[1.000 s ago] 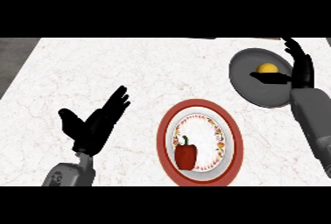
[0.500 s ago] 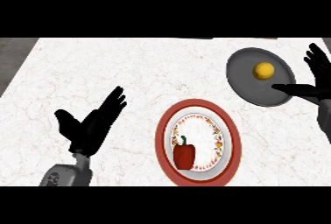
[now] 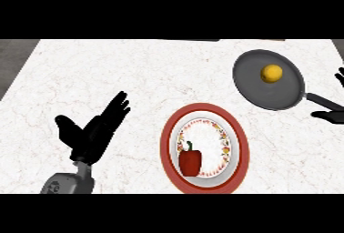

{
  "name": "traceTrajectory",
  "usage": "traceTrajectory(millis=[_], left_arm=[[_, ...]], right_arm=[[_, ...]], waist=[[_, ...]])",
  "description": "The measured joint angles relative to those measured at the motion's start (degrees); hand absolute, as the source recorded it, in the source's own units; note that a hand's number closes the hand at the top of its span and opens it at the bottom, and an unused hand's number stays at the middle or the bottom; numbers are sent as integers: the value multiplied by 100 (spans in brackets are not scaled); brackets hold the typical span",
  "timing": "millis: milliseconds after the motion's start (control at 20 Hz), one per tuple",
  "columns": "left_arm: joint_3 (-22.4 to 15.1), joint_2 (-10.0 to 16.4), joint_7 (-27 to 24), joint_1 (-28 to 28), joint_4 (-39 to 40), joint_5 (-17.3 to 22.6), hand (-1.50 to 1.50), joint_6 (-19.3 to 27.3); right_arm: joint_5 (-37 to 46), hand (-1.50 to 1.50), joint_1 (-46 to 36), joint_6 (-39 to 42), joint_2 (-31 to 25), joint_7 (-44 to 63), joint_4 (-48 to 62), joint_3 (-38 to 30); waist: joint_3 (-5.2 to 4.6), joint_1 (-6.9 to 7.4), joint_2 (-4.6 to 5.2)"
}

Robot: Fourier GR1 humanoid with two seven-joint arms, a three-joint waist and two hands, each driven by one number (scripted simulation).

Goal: Pick the lemon from the plate and place it in the pan

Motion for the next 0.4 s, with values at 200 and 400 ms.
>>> traceTrajectory(millis=[200,400], left_arm=[[-12,-25,50,62,-110,-13,0,36],[6,-74,45,-21,-11,-52,0,72]], right_arm=[[38,-150,161,251,-146,-106,-14,59],[65,-150,272,332,-208,-153,-55,114]], waist=[[-3,-14,-19],[-3,-43,-25]])
